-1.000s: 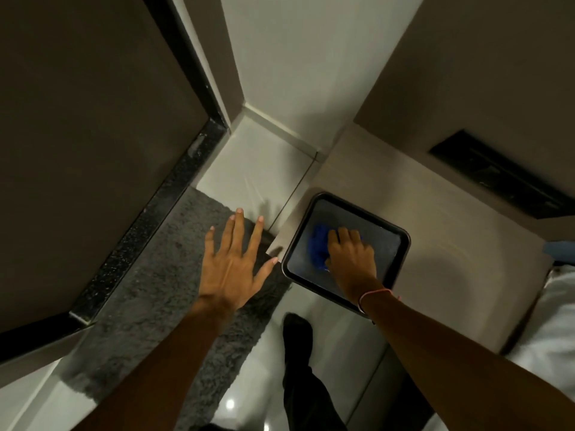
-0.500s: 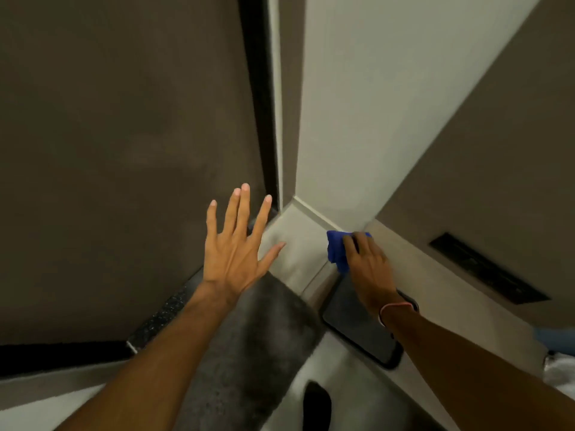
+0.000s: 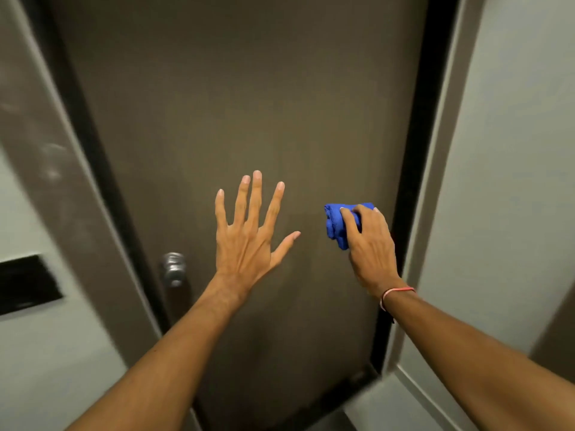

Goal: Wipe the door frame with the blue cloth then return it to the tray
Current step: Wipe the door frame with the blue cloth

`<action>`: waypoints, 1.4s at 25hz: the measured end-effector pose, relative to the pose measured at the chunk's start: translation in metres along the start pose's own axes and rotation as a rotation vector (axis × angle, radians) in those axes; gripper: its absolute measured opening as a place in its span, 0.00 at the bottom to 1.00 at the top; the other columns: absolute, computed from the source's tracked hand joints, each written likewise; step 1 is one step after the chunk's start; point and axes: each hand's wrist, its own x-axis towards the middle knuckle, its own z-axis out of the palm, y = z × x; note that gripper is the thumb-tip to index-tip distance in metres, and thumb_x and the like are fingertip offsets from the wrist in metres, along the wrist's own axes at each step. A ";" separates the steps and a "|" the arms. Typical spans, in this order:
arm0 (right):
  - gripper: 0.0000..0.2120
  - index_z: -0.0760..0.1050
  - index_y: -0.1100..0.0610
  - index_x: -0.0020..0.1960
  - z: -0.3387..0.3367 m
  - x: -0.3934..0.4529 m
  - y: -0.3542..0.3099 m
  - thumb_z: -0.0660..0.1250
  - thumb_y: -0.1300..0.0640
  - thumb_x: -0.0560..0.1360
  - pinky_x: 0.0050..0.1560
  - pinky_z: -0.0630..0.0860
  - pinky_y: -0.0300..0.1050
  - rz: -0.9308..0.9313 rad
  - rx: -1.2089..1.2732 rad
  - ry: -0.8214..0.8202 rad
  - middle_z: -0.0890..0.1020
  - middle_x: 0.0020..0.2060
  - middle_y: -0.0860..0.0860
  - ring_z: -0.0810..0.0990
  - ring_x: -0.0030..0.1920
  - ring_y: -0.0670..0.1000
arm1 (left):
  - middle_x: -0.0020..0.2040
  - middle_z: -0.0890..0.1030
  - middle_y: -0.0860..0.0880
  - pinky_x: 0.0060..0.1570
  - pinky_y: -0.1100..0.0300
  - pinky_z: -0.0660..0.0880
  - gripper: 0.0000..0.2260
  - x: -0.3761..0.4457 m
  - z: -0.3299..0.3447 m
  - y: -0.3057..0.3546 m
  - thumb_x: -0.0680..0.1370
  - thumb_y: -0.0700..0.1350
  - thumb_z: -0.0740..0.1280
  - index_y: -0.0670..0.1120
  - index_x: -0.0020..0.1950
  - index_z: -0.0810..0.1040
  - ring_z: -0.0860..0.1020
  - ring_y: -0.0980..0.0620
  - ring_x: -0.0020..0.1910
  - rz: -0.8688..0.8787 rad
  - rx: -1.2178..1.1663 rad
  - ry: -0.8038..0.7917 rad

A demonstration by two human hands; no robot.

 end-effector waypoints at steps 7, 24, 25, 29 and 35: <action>0.27 0.78 0.63 0.66 -0.022 0.052 -0.187 0.73 0.70 0.67 0.56 0.82 0.58 -0.242 0.213 0.287 0.82 0.56 0.62 0.70 0.57 0.57 | 0.85 0.53 0.39 0.78 0.30 0.56 0.38 -0.038 -0.088 -0.178 0.81 0.71 0.48 0.50 0.85 0.48 0.53 0.41 0.84 -0.152 0.175 0.152; 0.35 0.55 0.61 0.82 0.091 -0.018 -0.393 0.64 0.47 0.82 0.83 0.52 0.58 -0.465 0.234 0.064 0.56 0.82 0.59 0.56 0.82 0.61 | 0.85 0.52 0.39 0.79 0.32 0.55 0.31 -0.137 -0.023 -0.337 0.85 0.59 0.49 0.47 0.85 0.46 0.51 0.40 0.84 -0.298 0.231 0.050; 0.39 0.51 0.60 0.83 0.098 -0.020 -0.397 0.57 0.38 0.82 0.83 0.47 0.57 -0.436 0.252 0.031 0.52 0.82 0.58 0.51 0.83 0.59 | 0.85 0.53 0.39 0.79 0.32 0.55 0.31 -0.138 -0.018 -0.341 0.85 0.59 0.49 0.48 0.85 0.47 0.52 0.40 0.84 -0.299 0.222 0.055; 0.44 0.41 0.57 0.83 0.120 -0.017 -0.403 0.47 0.28 0.80 0.83 0.36 0.54 -0.405 0.237 0.072 0.40 0.83 0.54 0.40 0.83 0.54 | 0.85 0.52 0.38 0.79 0.32 0.54 0.30 -0.132 -0.004 -0.359 0.85 0.59 0.43 0.49 0.85 0.48 0.51 0.40 0.84 -0.264 0.212 0.068; 0.46 0.38 0.56 0.83 0.133 -0.013 -0.406 0.47 0.27 0.78 0.83 0.34 0.54 -0.391 0.232 0.158 0.38 0.83 0.52 0.38 0.83 0.54 | 0.84 0.54 0.37 0.77 0.27 0.54 0.29 -0.121 0.002 -0.377 0.85 0.60 0.48 0.53 0.85 0.48 0.52 0.39 0.83 -0.211 0.274 0.113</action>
